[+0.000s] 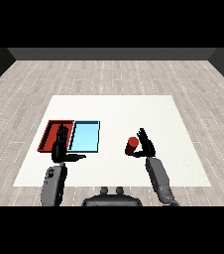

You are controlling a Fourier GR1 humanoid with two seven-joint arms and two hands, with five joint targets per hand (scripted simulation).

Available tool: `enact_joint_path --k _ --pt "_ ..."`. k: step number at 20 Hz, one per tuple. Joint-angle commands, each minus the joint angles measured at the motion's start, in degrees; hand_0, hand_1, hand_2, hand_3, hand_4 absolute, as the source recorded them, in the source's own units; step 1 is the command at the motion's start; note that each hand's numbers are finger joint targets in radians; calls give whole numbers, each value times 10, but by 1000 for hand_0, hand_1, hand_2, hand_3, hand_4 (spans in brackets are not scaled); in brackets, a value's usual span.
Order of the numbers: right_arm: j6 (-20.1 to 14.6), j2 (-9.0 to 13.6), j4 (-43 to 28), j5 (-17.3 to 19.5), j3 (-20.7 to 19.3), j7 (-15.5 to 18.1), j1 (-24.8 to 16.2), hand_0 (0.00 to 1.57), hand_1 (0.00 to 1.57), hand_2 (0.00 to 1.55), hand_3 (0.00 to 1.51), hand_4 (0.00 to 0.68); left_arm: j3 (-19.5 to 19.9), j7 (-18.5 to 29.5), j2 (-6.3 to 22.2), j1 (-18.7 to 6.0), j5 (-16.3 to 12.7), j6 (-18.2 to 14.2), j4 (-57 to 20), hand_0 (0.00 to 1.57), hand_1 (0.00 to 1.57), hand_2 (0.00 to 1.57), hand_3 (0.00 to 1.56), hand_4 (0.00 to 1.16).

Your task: Pick the red can and put it in the red box

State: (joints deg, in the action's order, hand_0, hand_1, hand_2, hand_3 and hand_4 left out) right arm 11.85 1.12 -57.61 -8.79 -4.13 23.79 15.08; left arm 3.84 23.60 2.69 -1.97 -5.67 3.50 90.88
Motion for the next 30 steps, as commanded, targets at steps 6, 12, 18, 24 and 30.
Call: enact_joint_path --k 6,12,18,24,30 --pt "1 -8 80 -9 -7 42 42 0 0 0 0 0 -32 7 -25 37 23 -21 37 0 0 0 0 0" --pt "-37 -11 168 -36 26 62 124 0 0 0 0 0 -1 -14 1 14 1 -7 35 0 0 0 0 0" --pt "-26 -11 151 -53 44 49 106 0 0 0 0 0 -5 20 -4 31 3 5 13 0 0 0 0 0" --pt "-71 -11 156 -32 74 61 85 0 0 0 0 0 -7 6 -8 10 11 -8 7 0 0 0 0 0" --pt "-193 -11 191 -66 106 50 129 1262 1262 1324 1280 269 -35 23 -26 56 22 -24 47 0 0 0 0 0"
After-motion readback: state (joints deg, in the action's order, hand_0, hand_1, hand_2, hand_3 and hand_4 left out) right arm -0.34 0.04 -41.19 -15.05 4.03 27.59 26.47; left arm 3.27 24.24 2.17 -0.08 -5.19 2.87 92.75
